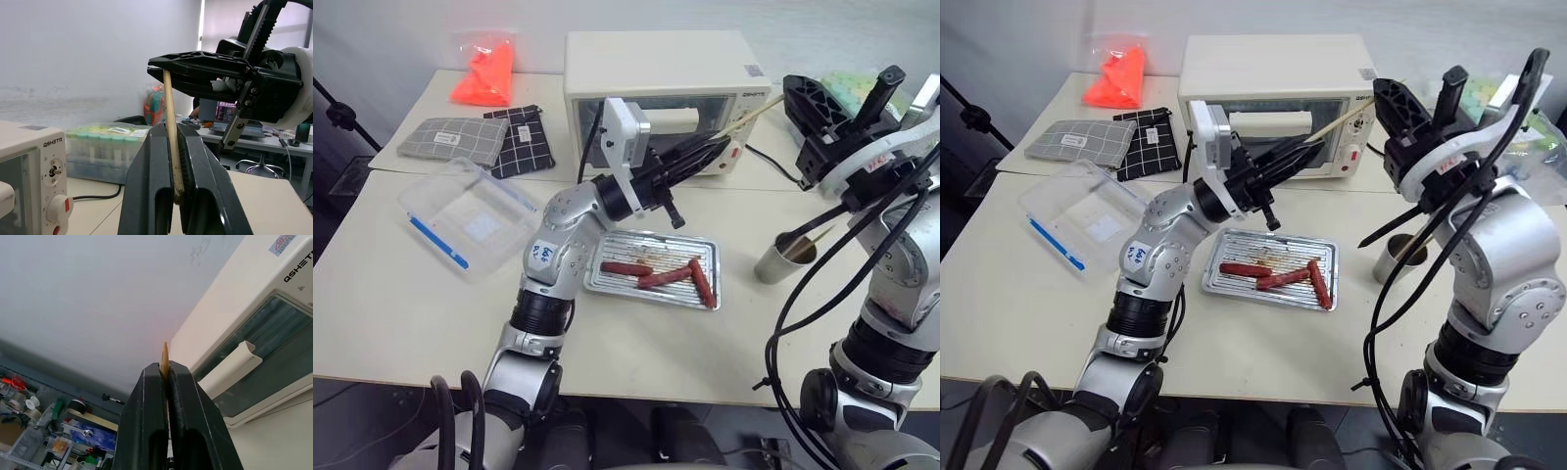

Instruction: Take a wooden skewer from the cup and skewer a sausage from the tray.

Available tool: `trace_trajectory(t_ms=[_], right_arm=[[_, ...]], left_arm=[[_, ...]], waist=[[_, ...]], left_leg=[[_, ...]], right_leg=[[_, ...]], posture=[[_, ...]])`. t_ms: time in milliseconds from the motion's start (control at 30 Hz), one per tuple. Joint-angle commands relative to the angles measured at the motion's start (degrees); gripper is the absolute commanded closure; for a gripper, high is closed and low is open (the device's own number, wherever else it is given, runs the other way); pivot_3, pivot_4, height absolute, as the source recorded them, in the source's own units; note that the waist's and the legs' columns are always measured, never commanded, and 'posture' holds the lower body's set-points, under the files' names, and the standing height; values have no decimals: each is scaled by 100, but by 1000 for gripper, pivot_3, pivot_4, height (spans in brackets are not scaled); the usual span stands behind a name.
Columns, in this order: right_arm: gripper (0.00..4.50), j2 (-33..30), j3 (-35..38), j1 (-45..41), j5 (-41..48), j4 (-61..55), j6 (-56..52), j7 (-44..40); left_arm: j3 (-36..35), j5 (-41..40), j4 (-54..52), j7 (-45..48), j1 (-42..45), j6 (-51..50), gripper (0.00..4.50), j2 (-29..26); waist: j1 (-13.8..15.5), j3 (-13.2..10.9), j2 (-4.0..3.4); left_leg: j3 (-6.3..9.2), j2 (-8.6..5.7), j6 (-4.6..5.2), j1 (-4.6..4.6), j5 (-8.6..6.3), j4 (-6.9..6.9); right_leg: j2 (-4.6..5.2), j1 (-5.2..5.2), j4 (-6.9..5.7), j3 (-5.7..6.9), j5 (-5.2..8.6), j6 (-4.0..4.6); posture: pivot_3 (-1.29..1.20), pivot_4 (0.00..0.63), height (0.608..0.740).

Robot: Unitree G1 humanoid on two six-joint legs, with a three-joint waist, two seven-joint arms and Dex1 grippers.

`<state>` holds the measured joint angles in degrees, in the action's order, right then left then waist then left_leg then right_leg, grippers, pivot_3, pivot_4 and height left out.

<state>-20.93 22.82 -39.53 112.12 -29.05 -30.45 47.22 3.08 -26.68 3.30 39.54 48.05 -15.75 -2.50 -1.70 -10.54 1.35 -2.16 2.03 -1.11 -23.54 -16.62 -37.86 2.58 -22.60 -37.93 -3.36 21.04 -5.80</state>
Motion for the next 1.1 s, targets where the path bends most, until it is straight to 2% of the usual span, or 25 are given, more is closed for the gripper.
trace_trajectory(t_ms=[33, 100, 167, 267, 433, 500, 633, 667, 867, 1100], right_arm=[[4500, -126, 51, 48, 88, -193, -5, -59], [4012, -219, 49, 113, 88, -195, -73, -86], [3720, -381, 53, 159, 88, -178, -180, -146], [3030, -929, 83, 246, 88, -64, -457, -304], [3030, -2442, 25, 539, 51, 122, -1184, -951], [3030, -2985, -210, 723, -251, -8, -1582, -1297], [2344, -3693, -985, 981, -1176, -464, -2179, -1750], [2067, -3784, -1169, 1034, -1402, -581, -2290, -1819], [2067, -3980, -2235, 1410, -2943, -1138, -2827, -2395], [2067, -3471, -3205, 1520, -4450, -1059, -3031, -3055]], left_arm=[[-73, -106, -290, -16, 123, 59, 4474, 15], [-65, -21, -274, 8, 88, 60, 4500, -98], [-80, 34, -264, 45, 39, 55, 4500, -238], [-148, 27, -296, 121, -49, 19, 4500, -488], [-248, -20, -442, 367, -269, -133, 4500, -1101], [-340, -70, -600, 571, -444, -287, 4500, -1510], [-570, -288, -1057, 1037, -835, -719, 4500, -2406], [-633, -348, -1180, 1160, -935, -830, 4500, -2633], [-949, -671, -1716, 1544, -1406, -1352, 4500, -3577], [-1065, -853, -2154, 1463, -1589, -1607, 4500, -3783]], waist=[[1, 0, 0], [1, 0, 0], [-3, 0, 0], [-2, 0, -1], [3, -1, -2], [0, -2, -3], [-27, -3, -4], [-31, -3, -5], [5, -3, -5], [8, -3, -4]], left_leg=[[0, 0, 0, 0, 0, 0], [0, 0, 0, 0, 0, 0], [0, 0, 0, 0, 0, 0], [0, 0, 0, 0, 0, 0], [0, 1, 1, 1, 0, 2], [-1, 1, 1, 1, 0, 2], [-2, 9, 1, 9, 0, 11], [-1, 10, 0, 9, 0, 10], [2, 9, -2, 11, 1, 9], [7, 3, -1, 9, 1, 8]], right_leg=[[0, 0, 0, 0, 0, 0], [0, 0, 0, 0, 0, 0], [0, 0, 1, 0, 0, 0], [-1, 0, 1, -1, 0, 0], [0, 2, 6, 0, 0, 0], [0, 1, 11, -1, 0, 0], [-4, 3, 17, -3, 1, 2], [-5, 2, 20, -2, 2, 4], [4, 2, 22, -1, 3, 7], [11, 3, 24, 3, 3, 7]], posture=[[0, 150, 740], [0, 150, 740], [0, 150, 740], [0, 150, 740], [0, 150, 740], [0, 150, 740], [0, 150, 740], [0, 150, 740], [0, 150, 740], [0, 150, 740]])
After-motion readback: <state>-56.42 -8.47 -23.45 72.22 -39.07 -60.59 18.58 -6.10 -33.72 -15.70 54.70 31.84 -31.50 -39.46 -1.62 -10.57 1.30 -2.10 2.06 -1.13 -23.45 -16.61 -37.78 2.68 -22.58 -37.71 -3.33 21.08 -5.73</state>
